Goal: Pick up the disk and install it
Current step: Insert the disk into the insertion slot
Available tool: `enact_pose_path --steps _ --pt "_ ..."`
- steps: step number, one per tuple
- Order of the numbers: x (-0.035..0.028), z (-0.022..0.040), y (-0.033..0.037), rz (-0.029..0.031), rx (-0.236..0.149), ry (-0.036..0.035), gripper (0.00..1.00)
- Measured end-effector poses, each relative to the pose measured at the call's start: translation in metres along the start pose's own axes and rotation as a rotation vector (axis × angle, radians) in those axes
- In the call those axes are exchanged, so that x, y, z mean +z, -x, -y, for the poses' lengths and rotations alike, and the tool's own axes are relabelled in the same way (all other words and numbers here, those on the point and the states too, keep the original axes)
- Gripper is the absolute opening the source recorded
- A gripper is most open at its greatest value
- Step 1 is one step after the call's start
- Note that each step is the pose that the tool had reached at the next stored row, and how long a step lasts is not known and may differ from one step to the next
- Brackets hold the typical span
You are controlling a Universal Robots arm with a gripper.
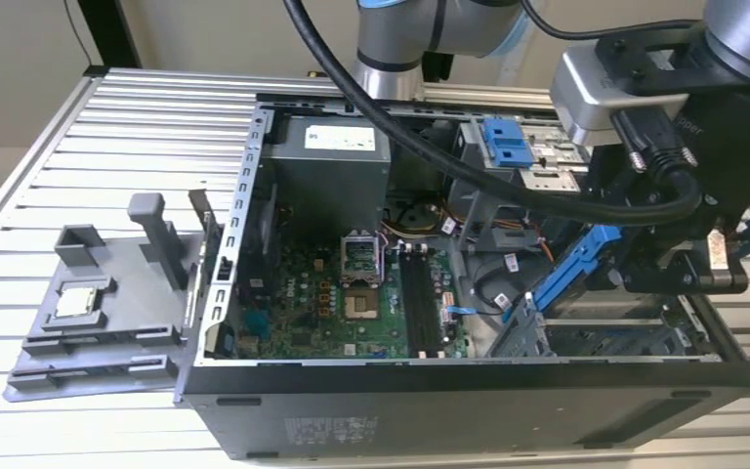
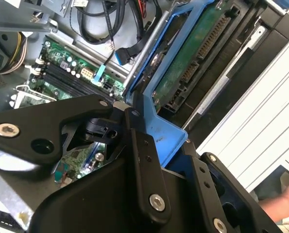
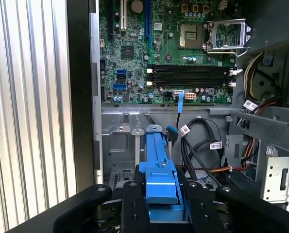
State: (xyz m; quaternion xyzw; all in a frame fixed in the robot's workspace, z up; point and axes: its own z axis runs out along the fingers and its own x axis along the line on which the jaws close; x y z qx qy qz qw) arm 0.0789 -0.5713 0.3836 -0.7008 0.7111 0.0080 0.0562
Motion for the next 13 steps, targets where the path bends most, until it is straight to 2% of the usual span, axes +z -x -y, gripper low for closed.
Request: enact_pose_path --steps 1,5,9,11,12,13 --pt "0.0001 -0.0001 0.0000 0.0001 0.000 0.0000 1.00" --pt "0.0000 -0.0001 0.0000 0.0001 0.000 0.0000 1.00" --pt "-0.0048 0.0003 0.0004 0.0003 0.000 0.0000 1.00" --pt "-0.0052 0.0003 0.0009 0.0003 0.000 0.0000 1.00" --pt "-0.0052 0.0004 0.0017 0.0002 0.000 0.0000 0.00" --pt "-0.0051 0.0004 0.0030 -0.0001 0.000 0.0000 0.00"
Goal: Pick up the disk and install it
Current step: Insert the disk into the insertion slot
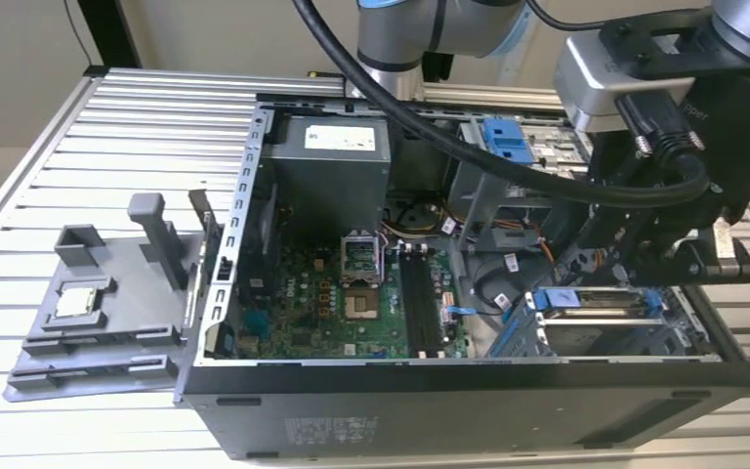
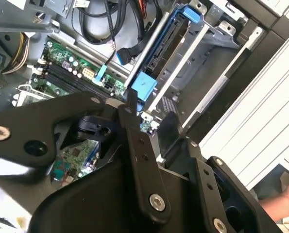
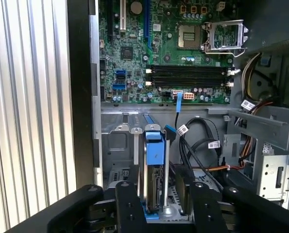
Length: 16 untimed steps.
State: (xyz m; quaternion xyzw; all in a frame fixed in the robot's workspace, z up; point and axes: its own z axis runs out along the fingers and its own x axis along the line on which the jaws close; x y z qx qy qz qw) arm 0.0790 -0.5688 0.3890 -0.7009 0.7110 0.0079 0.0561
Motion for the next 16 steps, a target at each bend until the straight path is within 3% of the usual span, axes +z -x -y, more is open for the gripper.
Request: enact_pose_path --steps 6,12,16 --pt "0.0008 0.0022 0.0070 -0.0001 -0.003 0.0003 0.00" --pt "-0.0009 0.0111 0.0093 -0.0001 -0.007 0.0043 0.00" --pt "-0.0010 0.0117 0.0098 0.0008 -0.018 0.0055 0.00"
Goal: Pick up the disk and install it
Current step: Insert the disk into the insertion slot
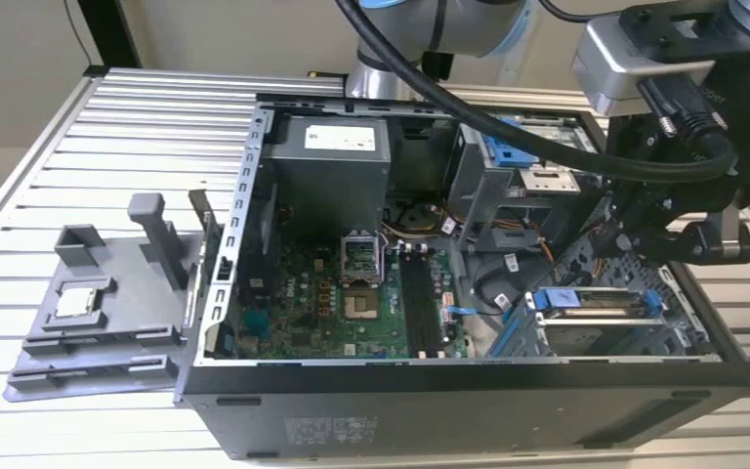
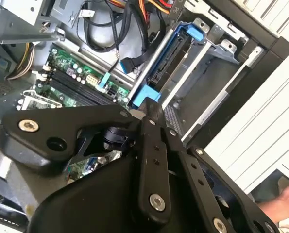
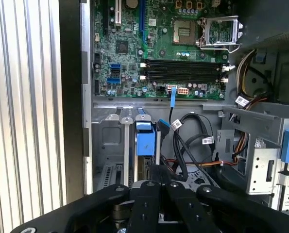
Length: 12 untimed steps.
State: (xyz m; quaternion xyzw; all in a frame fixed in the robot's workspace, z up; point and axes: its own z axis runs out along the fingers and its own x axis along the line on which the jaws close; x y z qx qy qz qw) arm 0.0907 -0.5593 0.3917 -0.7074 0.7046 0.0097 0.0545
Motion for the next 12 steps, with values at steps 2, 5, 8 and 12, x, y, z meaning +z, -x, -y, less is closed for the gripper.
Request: enact_pose_path --steps 2,5,8,12 --pt "0.0000 0.0001 0.0000 -0.0001 -0.001 0.0001 0.00" --pt "0.0000 0.0004 0.0022 -0.0009 -0.001 0.0002 1.00" --pt "0.0012 0.0020 0.0093 -0.0063 -0.002 0.0002 1.00" --pt "0.0027 0.0080 0.0172 -0.0112 -0.002 0.0002 1.00"
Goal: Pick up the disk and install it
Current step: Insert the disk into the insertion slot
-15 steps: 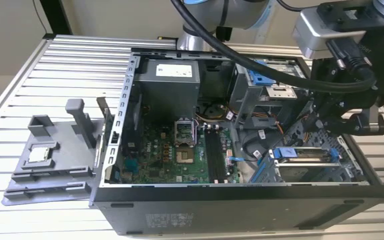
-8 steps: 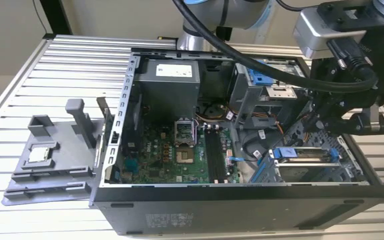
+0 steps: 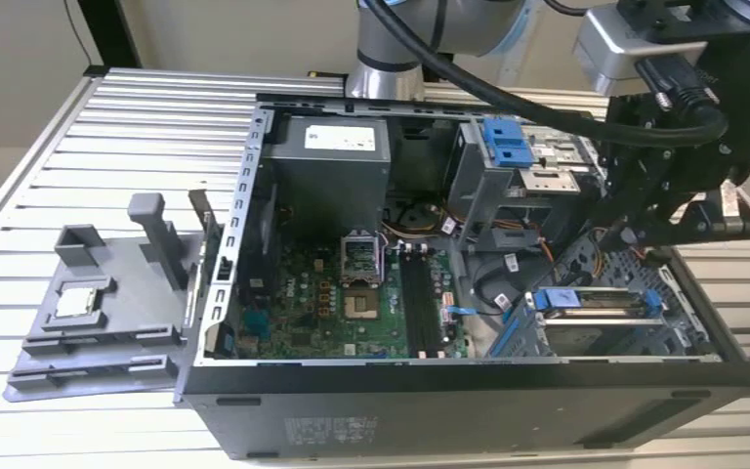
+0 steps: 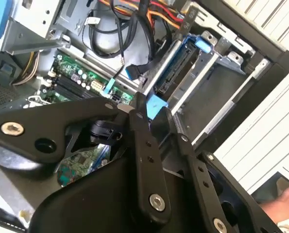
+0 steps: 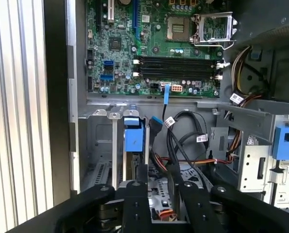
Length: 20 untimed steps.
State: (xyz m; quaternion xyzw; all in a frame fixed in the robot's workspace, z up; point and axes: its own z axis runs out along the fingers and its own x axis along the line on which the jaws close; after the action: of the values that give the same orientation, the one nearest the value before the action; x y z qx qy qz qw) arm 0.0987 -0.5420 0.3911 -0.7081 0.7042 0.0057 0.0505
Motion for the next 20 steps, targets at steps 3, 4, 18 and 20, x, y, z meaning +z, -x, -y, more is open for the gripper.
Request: enact_pose_path --steps 3,4,18,20 --pt "0.0008 0.0084 0.0005 -0.0110 -0.001 0.0014 1.00" --pt "0.0010 0.0109 0.0005 -0.0222 -0.001 0.0030 1.00" --pt "0.0051 0.0398 0.0045 -0.1505 -0.008 0.0211 1.00" --pt "0.0052 0.0400 0.0045 -0.1506 -0.008 0.0211 1.00"
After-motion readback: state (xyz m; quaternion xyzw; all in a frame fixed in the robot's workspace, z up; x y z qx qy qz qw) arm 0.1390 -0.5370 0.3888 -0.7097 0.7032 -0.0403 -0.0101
